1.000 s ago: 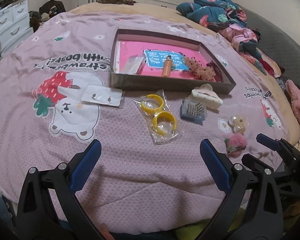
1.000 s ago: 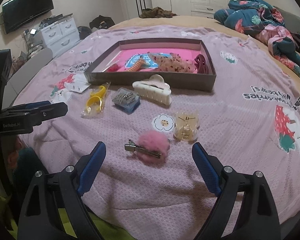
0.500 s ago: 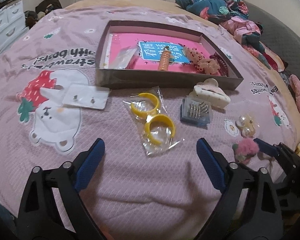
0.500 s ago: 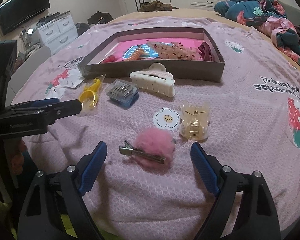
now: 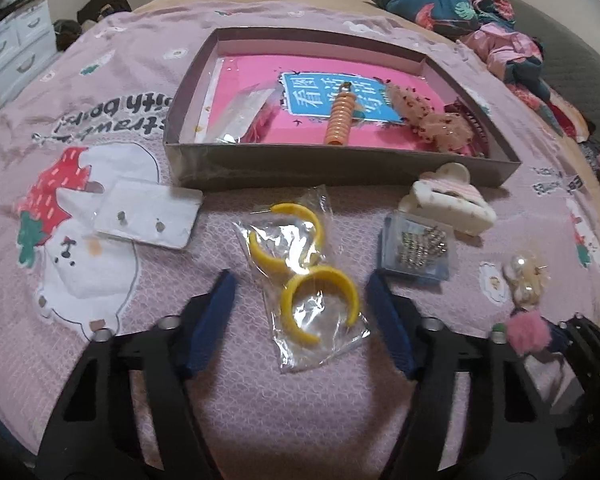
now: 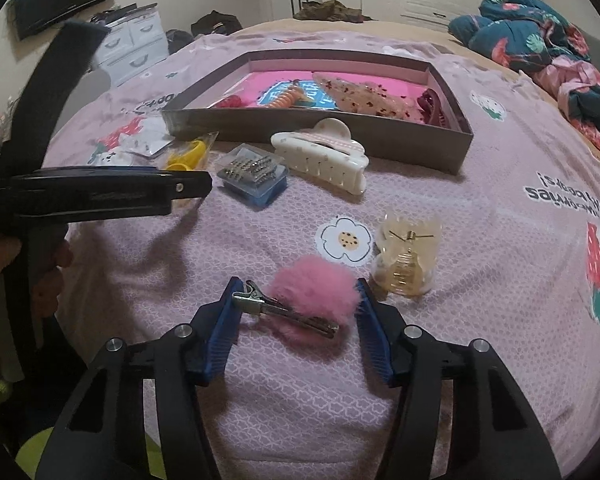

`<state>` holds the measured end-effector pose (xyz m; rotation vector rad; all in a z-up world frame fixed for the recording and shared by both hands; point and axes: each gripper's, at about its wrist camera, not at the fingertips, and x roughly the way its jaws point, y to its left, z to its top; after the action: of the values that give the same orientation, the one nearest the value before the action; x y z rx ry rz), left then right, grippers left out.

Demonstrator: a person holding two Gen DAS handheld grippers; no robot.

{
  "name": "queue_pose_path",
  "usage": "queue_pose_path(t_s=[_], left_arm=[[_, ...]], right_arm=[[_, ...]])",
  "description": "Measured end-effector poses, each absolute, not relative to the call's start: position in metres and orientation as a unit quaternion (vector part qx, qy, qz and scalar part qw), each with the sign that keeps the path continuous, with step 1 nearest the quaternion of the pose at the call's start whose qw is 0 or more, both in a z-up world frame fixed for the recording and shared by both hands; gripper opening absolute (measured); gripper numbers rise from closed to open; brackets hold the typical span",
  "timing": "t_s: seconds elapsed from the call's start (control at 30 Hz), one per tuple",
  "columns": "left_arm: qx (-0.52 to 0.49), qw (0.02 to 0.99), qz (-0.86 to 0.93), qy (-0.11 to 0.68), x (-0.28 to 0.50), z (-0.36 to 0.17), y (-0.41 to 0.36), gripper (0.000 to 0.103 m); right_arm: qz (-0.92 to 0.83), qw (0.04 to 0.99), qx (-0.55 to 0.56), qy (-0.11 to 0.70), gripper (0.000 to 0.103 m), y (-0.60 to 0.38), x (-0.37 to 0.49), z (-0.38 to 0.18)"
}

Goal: Organize jewelry
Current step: 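Move the right tool to the pink pom-pom clip and close on it, then grasp the yellow hair-tie packet with the left tool while the right tool carries the pom-pom clip to the box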

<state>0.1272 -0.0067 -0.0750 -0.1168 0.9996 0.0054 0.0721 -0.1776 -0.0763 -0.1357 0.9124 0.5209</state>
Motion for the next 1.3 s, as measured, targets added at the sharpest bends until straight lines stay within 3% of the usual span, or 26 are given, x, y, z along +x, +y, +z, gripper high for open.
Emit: queue_pose_path(t_s=[0.03, 0.13, 0.77, 1.3], left_arm=[[-0.053, 0.877, 0.004, 0.478, 0.127, -0.074, -0.007, 0.039], [-0.053, 0.876, 0.004, 0.478, 0.125, -0.072, -0.005, 0.037], [-0.117, 0.878, -0.009, 0.465, 0.078, -0.053, 0.029, 0.036], [-0.119, 0.894, 0.001, 0.432, 0.094, -0.014, 0.033, 0.036]], right_arm=[[0.251, 0.863, -0.065, 0.434, 0.055, -0.177, 0.072, -0.076], [0.257, 0.861, -0.064, 0.434, 0.055, -0.176, 0.072, -0.074], [0.277, 0.863, -0.075, 0.415, 0.054, -0.165, 0.07, -0.053], [0.282, 0.876, -0.058, 0.387, 0.054, -0.17, 0.098, -0.02]])
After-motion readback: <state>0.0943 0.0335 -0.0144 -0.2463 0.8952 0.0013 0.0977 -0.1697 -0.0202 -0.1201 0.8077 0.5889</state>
